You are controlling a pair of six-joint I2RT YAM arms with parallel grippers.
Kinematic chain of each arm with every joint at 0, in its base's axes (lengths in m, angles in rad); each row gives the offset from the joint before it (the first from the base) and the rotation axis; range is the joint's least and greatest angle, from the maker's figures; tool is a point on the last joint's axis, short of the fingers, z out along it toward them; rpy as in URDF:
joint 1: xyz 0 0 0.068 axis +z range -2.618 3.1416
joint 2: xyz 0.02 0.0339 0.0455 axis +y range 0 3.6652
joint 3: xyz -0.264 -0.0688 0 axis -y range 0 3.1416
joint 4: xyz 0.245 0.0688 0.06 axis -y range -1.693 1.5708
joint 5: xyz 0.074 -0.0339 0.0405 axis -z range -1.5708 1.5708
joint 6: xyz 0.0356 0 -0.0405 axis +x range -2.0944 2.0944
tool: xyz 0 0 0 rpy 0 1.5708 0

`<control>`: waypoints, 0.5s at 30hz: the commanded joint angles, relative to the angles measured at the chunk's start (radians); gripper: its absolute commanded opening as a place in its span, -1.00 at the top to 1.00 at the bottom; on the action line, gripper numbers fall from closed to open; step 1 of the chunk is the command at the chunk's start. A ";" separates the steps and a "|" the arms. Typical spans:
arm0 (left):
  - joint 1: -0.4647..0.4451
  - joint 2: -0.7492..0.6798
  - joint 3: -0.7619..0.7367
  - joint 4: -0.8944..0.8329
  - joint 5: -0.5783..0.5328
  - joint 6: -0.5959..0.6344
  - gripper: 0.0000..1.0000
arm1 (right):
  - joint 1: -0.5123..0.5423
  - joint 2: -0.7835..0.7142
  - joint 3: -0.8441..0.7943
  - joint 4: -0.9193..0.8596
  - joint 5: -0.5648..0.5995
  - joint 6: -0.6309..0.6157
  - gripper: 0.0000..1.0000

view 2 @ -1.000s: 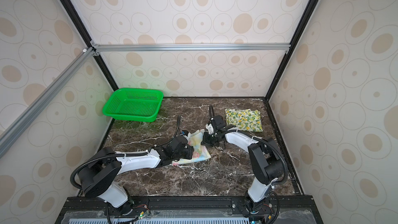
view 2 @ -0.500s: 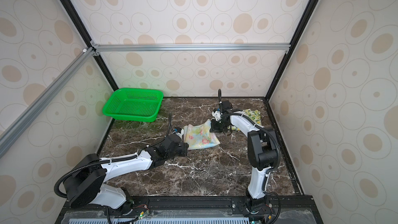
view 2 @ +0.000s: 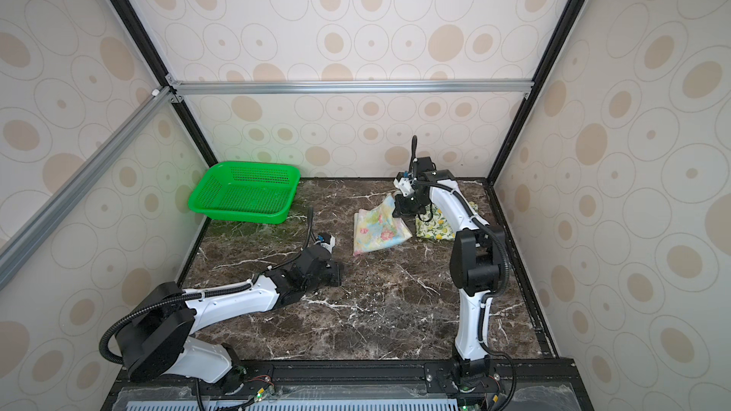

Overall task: Fold and stack the skirts
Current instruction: 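Lift the floral skirt with the right gripper and carry it toward the lemon-print skirt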

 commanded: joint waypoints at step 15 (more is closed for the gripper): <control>0.046 0.068 0.150 -0.125 -0.017 0.044 1.00 | -0.147 0.229 0.457 -0.307 -0.079 -0.203 1.00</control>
